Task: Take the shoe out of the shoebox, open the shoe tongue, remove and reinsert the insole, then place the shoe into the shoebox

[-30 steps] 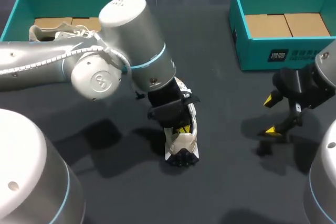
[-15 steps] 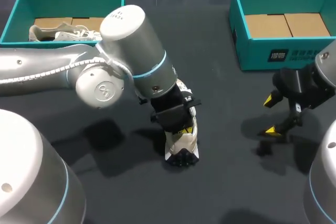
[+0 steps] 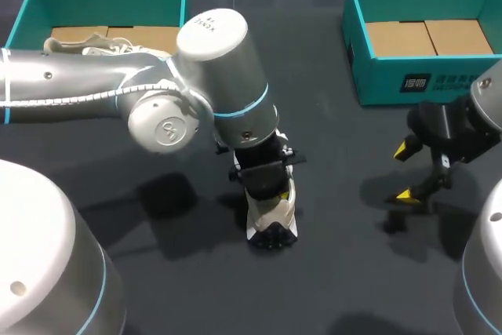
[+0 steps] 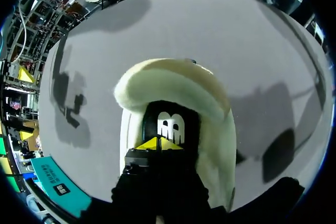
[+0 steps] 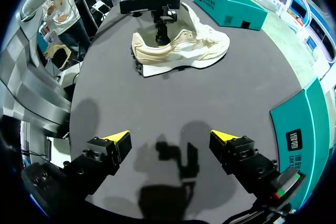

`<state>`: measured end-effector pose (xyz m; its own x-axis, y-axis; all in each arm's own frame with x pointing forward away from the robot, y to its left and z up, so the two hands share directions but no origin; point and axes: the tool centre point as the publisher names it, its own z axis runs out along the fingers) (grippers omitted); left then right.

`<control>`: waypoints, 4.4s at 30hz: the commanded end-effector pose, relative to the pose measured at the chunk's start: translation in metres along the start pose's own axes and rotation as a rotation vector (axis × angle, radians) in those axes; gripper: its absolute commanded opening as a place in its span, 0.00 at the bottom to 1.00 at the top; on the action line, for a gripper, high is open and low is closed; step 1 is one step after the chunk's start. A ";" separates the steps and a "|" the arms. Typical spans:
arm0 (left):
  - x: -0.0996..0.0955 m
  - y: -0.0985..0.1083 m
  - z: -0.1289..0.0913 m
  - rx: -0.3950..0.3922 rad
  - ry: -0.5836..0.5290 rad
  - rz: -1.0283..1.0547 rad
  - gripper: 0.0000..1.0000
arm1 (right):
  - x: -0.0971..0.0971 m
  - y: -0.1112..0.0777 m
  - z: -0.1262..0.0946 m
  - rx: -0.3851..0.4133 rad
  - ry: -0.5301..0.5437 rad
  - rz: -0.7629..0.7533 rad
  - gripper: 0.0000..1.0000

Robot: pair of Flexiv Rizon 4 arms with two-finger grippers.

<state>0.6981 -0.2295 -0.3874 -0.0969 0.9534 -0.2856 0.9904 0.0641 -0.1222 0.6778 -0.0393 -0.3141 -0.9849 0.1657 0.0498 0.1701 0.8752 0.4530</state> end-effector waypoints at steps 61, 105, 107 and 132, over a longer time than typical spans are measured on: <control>0.014 -0.008 -0.035 -0.138 0.274 0.050 0.00 | 0.001 0.000 0.000 0.004 -0.002 0.001 1.00; 0.021 0.019 -0.052 -0.237 0.242 -0.079 1.00 | 0.001 0.000 0.000 0.004 -0.002 0.001 1.00; 0.020 0.022 -0.054 -0.215 0.235 -0.069 1.00 | 0.001 0.000 0.000 0.004 -0.002 0.001 1.00; -0.004 0.046 -0.063 -0.126 0.216 -0.012 1.00 | 0.001 0.000 0.000 0.004 -0.002 0.001 1.00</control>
<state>0.7462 -0.2081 -0.3339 -0.0996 0.9915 -0.0838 0.9950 0.1002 0.0026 0.6778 -0.0392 -0.3140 -0.9849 0.1656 0.0499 0.1701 0.8754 0.4526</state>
